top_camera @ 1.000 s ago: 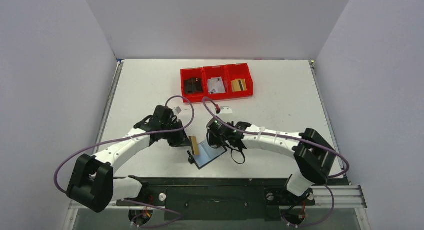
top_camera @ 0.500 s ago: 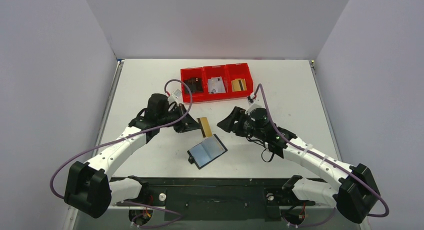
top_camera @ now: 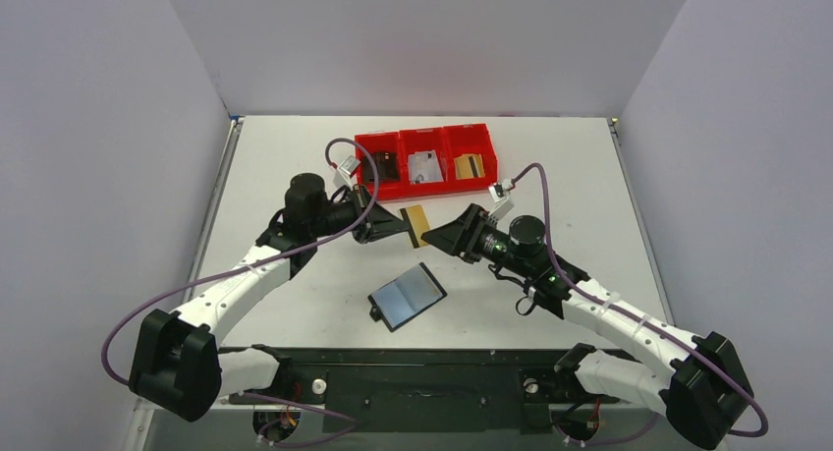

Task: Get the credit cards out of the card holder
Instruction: Place the credit card in the storage box.

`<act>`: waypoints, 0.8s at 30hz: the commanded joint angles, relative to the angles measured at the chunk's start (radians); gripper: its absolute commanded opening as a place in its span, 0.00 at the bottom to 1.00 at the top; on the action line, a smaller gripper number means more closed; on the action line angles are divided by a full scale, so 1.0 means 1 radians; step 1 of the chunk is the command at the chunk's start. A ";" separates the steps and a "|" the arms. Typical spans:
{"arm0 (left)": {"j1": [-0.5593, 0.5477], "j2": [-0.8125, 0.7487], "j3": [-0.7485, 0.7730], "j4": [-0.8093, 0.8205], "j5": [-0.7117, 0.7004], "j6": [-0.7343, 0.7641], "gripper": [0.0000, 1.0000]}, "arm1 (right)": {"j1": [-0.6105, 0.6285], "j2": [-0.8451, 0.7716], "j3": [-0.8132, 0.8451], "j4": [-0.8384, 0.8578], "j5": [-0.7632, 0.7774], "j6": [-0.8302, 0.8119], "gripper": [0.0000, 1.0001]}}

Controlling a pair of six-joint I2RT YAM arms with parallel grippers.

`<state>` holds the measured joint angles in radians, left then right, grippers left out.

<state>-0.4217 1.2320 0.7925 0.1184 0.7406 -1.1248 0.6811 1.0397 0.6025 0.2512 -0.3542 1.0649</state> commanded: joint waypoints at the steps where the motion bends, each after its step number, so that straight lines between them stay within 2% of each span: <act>1: 0.007 0.008 0.020 0.119 0.039 -0.037 0.00 | -0.005 0.012 -0.012 0.135 -0.039 0.040 0.50; 8: 0.005 0.025 0.019 0.132 0.048 -0.034 0.00 | -0.007 0.034 -0.022 0.183 -0.067 0.073 0.32; 13: 0.004 0.031 0.019 0.135 0.058 -0.025 0.00 | -0.010 0.048 -0.023 0.192 -0.066 0.082 0.14; 16: 0.004 0.031 0.019 0.123 0.064 -0.015 0.00 | -0.014 0.057 -0.019 0.185 -0.066 0.082 0.00; 18: 0.003 0.030 0.016 0.114 0.063 -0.006 0.10 | -0.015 0.060 -0.018 0.174 -0.060 0.080 0.00; 20: 0.005 0.024 0.019 0.086 0.054 0.021 0.26 | -0.015 0.056 -0.016 0.152 -0.044 0.070 0.00; 24: 0.007 0.019 0.046 -0.017 0.018 0.094 0.35 | -0.016 0.037 0.000 0.065 0.012 0.038 0.00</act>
<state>-0.4133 1.2617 0.7921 0.1600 0.7704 -1.1149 0.6682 1.0897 0.5774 0.3637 -0.4026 1.1419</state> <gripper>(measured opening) 0.326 0.006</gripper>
